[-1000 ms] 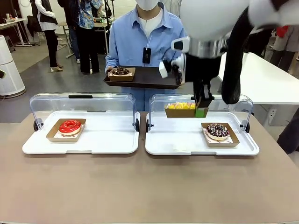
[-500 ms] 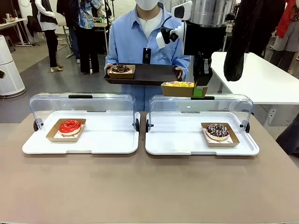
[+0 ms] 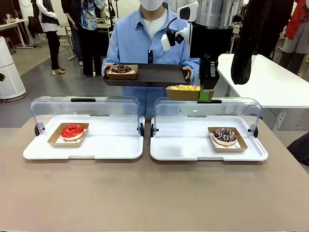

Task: Provide the desired donut to the person.
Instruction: Pick up and lift the Paper togo box containing the Donut pointed at by the person, then place the picked Paper togo box onto the Handle tray extended by the person.

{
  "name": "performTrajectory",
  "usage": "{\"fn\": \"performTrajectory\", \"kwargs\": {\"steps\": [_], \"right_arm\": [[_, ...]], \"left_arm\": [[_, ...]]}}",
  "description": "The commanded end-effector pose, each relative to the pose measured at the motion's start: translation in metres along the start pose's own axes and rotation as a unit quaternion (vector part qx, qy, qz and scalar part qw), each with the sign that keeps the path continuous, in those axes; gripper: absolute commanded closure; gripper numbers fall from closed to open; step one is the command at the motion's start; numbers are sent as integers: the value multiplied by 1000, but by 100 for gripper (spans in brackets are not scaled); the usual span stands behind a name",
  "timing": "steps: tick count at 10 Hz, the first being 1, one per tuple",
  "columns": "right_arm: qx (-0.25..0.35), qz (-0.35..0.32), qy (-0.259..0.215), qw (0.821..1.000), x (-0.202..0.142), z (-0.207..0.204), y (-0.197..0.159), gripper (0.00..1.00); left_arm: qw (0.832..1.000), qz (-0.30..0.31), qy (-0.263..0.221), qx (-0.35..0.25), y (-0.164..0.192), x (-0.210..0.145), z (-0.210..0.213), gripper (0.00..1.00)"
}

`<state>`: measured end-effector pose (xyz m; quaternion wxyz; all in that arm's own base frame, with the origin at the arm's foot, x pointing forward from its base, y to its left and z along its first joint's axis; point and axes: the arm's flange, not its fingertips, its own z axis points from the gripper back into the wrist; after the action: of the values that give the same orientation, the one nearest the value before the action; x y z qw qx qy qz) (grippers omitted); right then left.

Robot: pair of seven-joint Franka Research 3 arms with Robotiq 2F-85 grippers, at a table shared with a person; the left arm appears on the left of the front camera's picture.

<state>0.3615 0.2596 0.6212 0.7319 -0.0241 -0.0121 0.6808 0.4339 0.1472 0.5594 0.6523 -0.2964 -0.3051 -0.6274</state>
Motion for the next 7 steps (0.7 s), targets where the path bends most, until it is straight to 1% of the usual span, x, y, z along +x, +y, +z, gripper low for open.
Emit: {"fn": "performTrajectory", "kwargs": {"steps": [1,7], "right_arm": [[-2,-5,1,1000,0,1,1,100],[-2,-5,1,1000,0,1,1,100]], "left_arm": [[1000,1,-5,5,-1,1,1,0],[1000,1,-5,5,-1,1,1,0]]}}
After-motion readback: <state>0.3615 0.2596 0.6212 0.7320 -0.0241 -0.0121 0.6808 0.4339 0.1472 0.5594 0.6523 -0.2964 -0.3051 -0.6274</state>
